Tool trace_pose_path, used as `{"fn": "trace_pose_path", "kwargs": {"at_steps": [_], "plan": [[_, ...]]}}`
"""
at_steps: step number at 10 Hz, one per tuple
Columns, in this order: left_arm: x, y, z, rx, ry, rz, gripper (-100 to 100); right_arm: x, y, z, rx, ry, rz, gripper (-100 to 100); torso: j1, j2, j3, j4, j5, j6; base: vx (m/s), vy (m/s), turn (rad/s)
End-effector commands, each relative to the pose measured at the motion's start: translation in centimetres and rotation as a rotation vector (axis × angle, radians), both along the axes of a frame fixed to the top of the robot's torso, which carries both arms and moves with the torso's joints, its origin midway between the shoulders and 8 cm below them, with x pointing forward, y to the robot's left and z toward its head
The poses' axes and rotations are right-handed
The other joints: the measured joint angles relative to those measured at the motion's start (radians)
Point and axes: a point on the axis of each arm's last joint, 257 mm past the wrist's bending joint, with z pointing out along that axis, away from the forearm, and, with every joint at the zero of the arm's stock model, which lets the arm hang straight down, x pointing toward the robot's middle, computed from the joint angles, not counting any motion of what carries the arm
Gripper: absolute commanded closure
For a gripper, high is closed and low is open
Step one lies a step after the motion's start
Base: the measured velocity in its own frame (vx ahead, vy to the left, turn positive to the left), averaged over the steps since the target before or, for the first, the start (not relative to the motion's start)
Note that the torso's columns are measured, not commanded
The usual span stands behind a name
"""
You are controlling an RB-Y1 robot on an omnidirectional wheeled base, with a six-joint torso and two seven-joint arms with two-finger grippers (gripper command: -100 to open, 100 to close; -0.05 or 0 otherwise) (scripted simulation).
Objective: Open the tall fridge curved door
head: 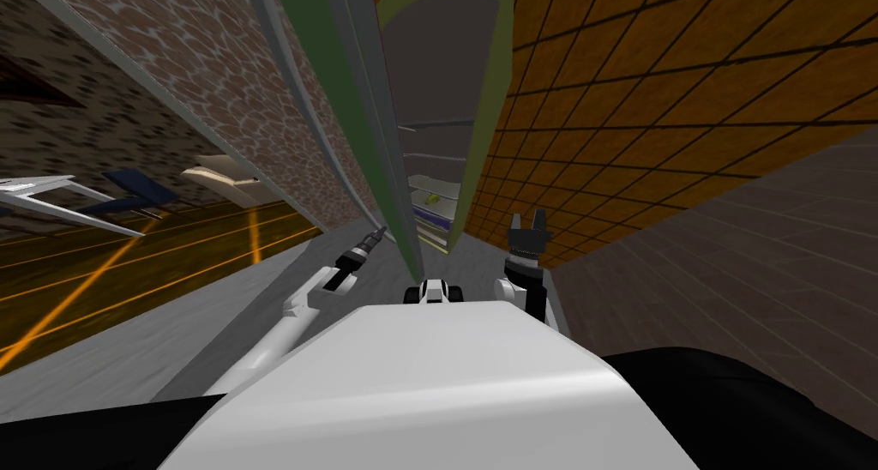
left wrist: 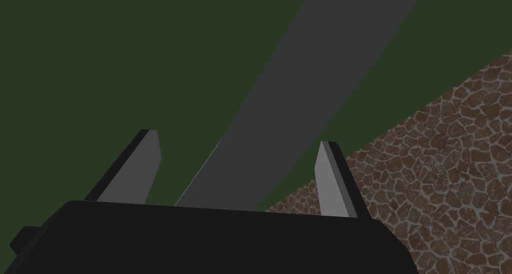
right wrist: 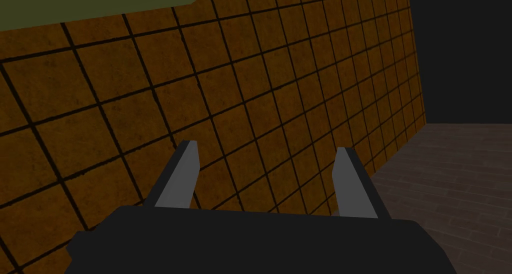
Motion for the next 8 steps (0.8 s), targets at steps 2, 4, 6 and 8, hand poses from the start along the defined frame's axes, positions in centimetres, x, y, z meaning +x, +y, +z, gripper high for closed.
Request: {"fn": "trace_pose_path", "kwargs": {"at_steps": [2, 4, 6, 8], "plan": [[-1.1, -2.2, 1.0, -0.002, -0.022, -0.081, 100, 0.0, 0.0, 0.0, 0.0, 0.0, 0.0, 0, -0.008, -0.004, -0.003, -0.001, -0.002, 0.002, -0.04, 0.297, -0.036], [-1.8, -3.1, 1.1, -0.004, -0.022, -0.115, 100, 0.0, 0.0, 0.0, 0.0, 0.0, 0.0, 0, -0.007, -0.006, -0.004, -0.002, -0.001, 0.004, -0.006, 0.302, -0.034], [-3.1, -5.1, 1.1, -0.009, -0.022, -0.183, 100, 0.0, 0.0, 0.0, 0.0, 0.0, 0.0, 0, -0.004, -0.003, -0.003, 0.0, -0.002, 0.003, -0.055, 0.343, -0.064], [-3.9, -6.0, 1.1, -0.013, -0.021, -0.217, 100, 0.0, 0.0, 0.0, 0.0, 0.0, 0.0, 0, -0.008, 0.002, 0.001, -0.001, 0.0, 0.002, -0.046, 0.325, -0.038]]}}
